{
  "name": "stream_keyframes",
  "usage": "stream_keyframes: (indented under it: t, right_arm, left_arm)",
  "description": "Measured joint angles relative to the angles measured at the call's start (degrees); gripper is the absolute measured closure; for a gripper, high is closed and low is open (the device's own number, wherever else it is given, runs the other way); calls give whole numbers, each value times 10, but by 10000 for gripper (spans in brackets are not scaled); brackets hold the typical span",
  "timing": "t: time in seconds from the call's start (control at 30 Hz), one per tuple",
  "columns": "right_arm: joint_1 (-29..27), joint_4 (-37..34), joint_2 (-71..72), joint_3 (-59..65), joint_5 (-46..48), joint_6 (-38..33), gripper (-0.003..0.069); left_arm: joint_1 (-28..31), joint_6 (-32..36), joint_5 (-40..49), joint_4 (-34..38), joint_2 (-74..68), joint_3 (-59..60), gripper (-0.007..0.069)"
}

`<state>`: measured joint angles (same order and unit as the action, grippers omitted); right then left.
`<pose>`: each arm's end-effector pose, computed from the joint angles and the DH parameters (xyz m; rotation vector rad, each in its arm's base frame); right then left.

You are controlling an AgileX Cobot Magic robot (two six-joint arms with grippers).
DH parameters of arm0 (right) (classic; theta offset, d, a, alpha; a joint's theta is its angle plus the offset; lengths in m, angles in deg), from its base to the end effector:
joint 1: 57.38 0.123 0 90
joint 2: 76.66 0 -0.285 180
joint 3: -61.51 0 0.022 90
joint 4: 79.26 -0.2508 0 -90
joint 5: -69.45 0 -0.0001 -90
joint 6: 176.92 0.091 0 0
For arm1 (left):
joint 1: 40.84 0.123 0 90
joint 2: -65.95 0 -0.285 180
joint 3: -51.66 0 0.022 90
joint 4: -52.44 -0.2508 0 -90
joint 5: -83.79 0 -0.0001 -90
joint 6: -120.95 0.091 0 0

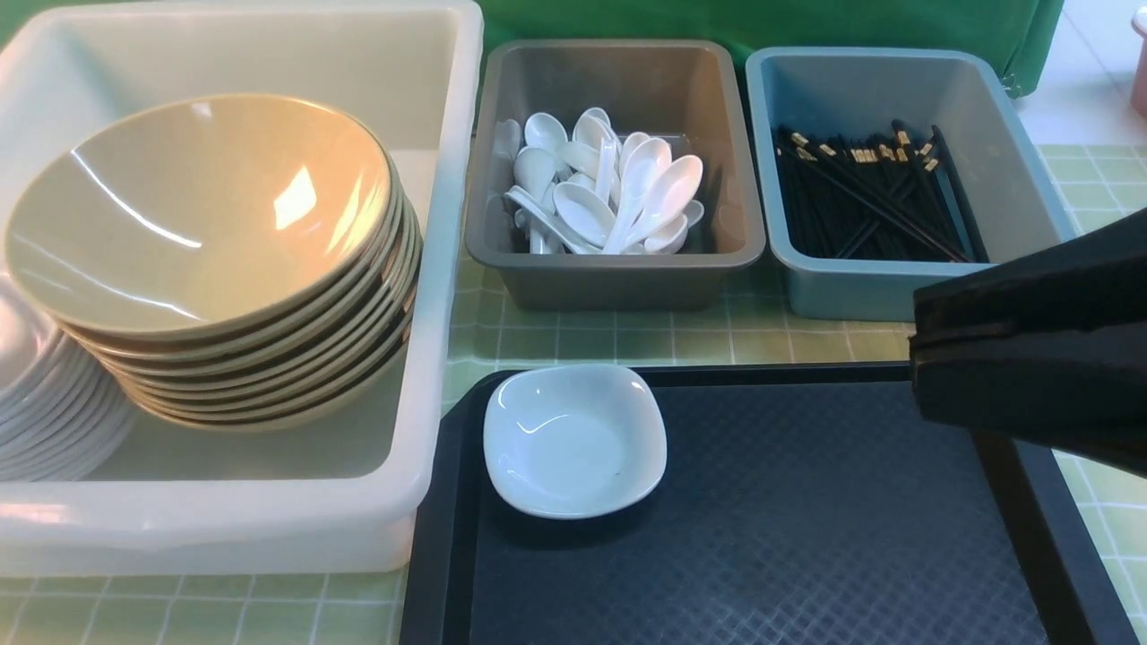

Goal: On green table put chopsticks spoon bowls plates into blue grey white boxes.
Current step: 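Place the white bowl into the white bin with the other dishes with the left gripper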

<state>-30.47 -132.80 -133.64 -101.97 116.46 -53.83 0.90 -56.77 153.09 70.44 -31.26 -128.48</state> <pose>0.1091 0.1155 0.4339 -1.0477 1.5343 0.7337 0.2483 0.1862 0.3124 -1.0436 2.5932 -0.2759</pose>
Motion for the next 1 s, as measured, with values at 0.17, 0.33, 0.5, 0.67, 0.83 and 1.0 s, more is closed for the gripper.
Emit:
stream_keyframes:
  t: [0.17,0.33,0.5,0.67,0.83,1.0]
  right_arm:
    - [0,0,0,0,0,0,528]
    - [0,0,0,0,-3,0,524]
    - [0,0,0,0,-5,0,519]
    - [0,0,0,0,-5,0,514]
    - [0,0,0,0,-5,0,509]
    - [0,0,0,0,-4,0,507]
  left_arm:
    - [-19,-1,3,-12,-8,0,602]
    - [-64,-6,5,-81,-8,0,494]
    - [-117,-55,10,-157,-8,0,295]
    - [-174,-98,11,-220,-8,0,29]
    - [-212,-129,11,-281,4,0,-39]
    - [-218,-160,11,-359,68,0,-39]
